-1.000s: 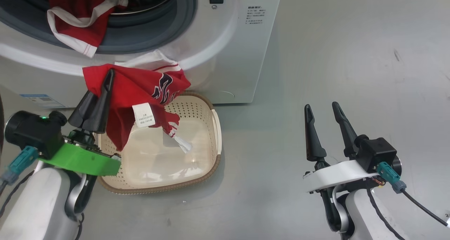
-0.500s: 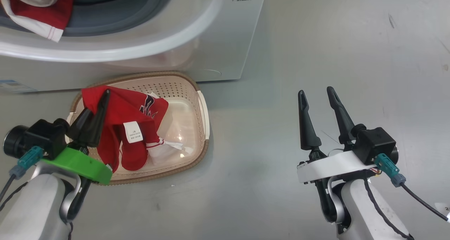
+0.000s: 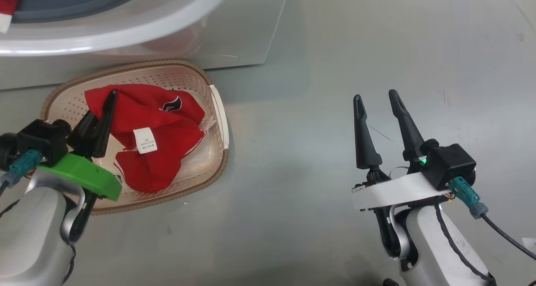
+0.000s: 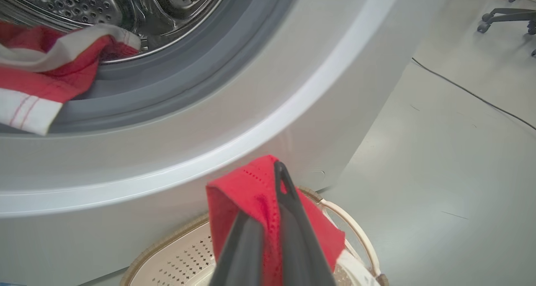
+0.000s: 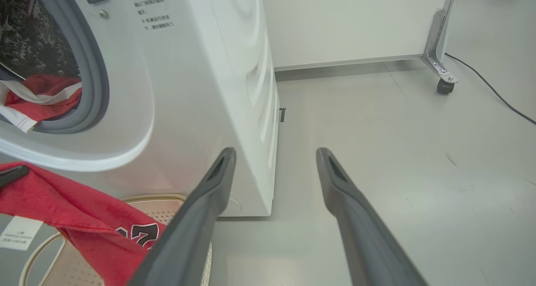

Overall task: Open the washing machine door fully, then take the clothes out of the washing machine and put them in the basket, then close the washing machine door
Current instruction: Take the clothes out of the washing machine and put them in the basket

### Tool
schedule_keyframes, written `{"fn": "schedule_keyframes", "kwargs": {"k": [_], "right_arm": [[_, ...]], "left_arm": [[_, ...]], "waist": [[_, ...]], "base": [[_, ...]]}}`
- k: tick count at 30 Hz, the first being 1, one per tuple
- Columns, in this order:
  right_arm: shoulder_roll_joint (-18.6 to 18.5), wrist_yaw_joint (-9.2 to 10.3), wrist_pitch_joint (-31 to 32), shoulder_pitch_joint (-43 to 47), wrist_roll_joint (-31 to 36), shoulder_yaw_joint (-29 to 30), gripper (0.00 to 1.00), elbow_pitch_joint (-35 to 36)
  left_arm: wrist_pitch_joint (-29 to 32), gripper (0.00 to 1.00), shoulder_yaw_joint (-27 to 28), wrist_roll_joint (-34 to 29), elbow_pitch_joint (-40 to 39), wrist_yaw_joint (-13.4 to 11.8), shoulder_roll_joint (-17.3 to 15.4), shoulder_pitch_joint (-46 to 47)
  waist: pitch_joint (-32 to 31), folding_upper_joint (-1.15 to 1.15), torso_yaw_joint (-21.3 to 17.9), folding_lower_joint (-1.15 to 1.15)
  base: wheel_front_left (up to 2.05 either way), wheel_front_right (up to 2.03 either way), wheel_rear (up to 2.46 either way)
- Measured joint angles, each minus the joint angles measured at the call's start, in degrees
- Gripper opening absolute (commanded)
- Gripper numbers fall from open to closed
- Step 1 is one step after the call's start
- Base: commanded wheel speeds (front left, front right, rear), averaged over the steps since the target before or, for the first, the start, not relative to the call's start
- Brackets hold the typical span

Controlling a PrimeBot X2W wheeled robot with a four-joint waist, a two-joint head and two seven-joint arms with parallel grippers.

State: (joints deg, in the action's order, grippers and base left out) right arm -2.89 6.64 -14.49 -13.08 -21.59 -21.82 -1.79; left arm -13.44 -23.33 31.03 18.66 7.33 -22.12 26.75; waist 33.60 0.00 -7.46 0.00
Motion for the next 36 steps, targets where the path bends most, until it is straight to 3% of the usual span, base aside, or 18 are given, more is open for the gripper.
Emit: {"fn": "schedule_keyframes", "kwargs": {"k": [20,30,31,32,33,36], "right_arm": [[0.0,0.14,0.0,-1.7,1.7,0.4,1.0,0.2],[0.0,0.16,0.0,-1.8,1.7,-0.2,1.0,0.2],[0.0,0.16,0.0,-1.8,1.7,-0.2,1.0,0.2],[0.0,0.16,0.0,-1.8,1.7,-0.2,1.0,0.2],[0.0,0.16,0.0,-1.9,1.6,-0.2,1.0,0.2],[0.0,0.57,0.0,-2.3,1.6,-0.2,1.0,0.1]], "left_arm": [[0.0,0.0,-1.1,5.3,19.5,0.0,1.4,2.9],[0.0,0.0,-3.5,6.3,22.6,0.0,2.1,5.8],[0.0,0.11,-3.8,6.4,22.7,0.0,2.2,6.0],[0.0,0.75,-4.4,6.8,22.9,0.0,2.3,6.1],[0.0,1.0,-4.9,7.0,23.0,0.0,2.5,6.2],[-0.1,1.0,-6.1,7.3,23.4,0.0,3.0,6.5]], "waist": [[4.9,0.0,-0.3,0.0],[5.2,0.0,-0.3,0.0],[5.2,0.0,-0.2,0.0],[5.2,0.0,-0.2,0.0],[5.2,0.0,-0.2,0.0],[5.2,0.0,-0.2,0.0]], "base": [[0.0,0.0,0.0],[0.0,0.0,0.0],[0.0,0.0,0.0],[0.0,0.0,0.0],[0.0,0.0,0.0],[0.0,0.0,0.0]]}}
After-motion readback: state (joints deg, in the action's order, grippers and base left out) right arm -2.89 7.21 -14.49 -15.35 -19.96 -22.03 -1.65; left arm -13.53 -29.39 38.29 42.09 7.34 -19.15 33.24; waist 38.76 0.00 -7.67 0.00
